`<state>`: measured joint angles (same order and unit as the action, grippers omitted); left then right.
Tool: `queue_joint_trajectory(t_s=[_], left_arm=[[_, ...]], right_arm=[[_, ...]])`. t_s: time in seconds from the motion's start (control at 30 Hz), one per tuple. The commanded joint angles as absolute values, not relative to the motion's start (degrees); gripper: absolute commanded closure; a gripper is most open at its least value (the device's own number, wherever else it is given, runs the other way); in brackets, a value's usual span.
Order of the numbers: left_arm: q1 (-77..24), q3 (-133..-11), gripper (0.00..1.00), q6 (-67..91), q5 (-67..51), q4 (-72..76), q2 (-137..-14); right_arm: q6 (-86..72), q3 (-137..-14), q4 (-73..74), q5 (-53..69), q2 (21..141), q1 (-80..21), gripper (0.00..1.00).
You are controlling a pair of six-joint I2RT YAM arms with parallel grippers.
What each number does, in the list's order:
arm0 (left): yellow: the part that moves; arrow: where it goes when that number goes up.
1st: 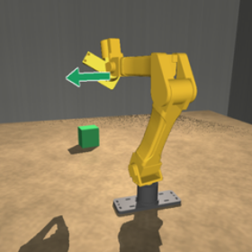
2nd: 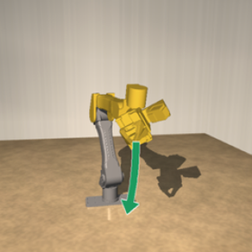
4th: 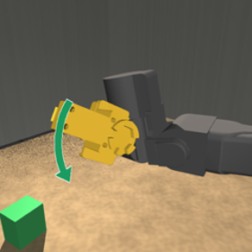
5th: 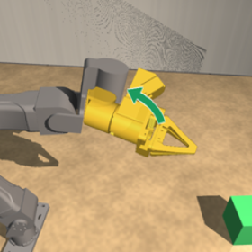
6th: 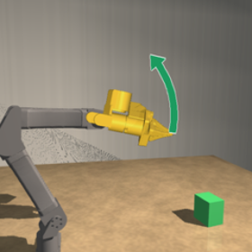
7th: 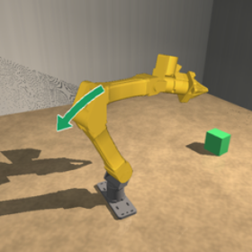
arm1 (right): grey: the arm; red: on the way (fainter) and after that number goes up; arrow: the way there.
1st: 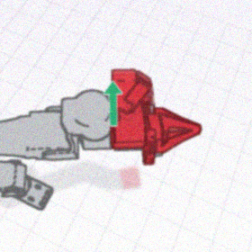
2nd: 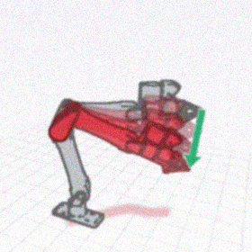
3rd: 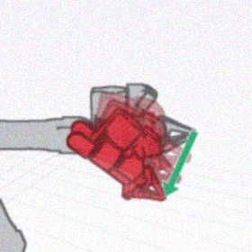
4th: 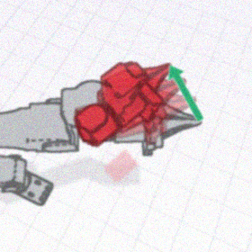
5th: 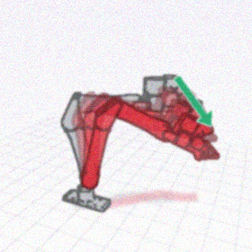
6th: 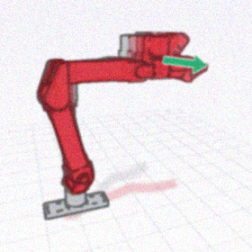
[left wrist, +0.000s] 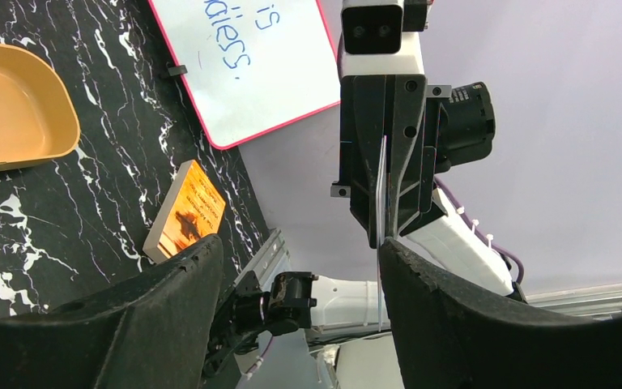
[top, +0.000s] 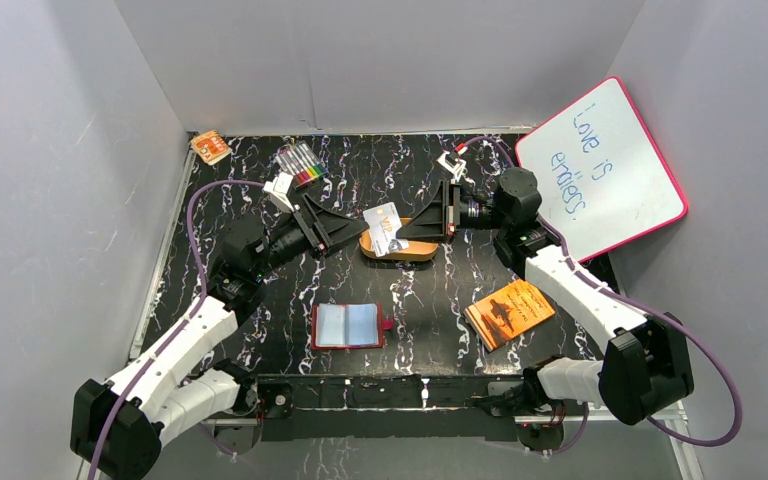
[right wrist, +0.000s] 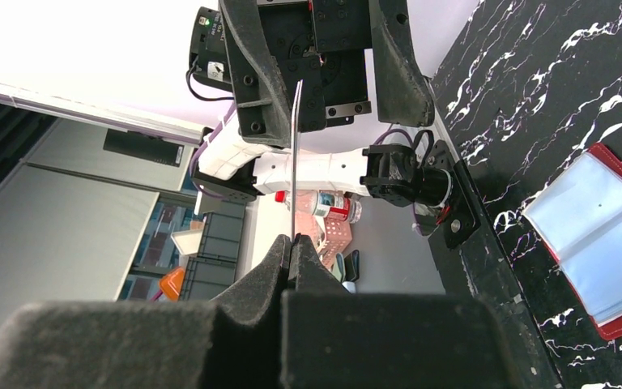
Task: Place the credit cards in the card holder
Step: Pick up the credit card from the storage box.
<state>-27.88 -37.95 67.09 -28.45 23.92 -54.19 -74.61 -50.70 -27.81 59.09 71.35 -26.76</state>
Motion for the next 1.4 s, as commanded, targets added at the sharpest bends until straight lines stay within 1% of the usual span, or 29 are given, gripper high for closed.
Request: queue_joint_trajectory(t_s=[0.0,0.4,0.9,0.97,1.17,1.37], left_arm=[[-27.95,-37.37,0.33,66.46,-28.42,24.60,-52.56],[-27.95,-36.83,0.37,66.31,-28.42,24.26,-52.56],[-27.95,-36.90,0.38,66.54,-28.69,25.15,-52.55],[-27.95,-36.93,0.37,66.74,-28.66,25.49,-52.20],[-27.95,-36.46,0.27,66.79,-27.39,27.32,-49.00],[-27.95,-37.34,0.25,65.25,-28.27,26.52,-49.89]], right_arm=[[-75.68,-50.19,-33.36,59.85,70.32,-27.15,1.00],[-76.24,-50.22,-34.17,59.79,70.04,-27.15,1.00],[-76.39,-50.11,-34.38,59.85,70.03,-27.17,1.00],[-76.38,-50.02,-34.43,59.77,70.00,-27.18,1.00],[-76.44,-49.75,-34.19,59.41,69.88,-27.17,1.00],[-76.46,-49.90,-34.16,59.40,69.90,-27.40,1.00]])
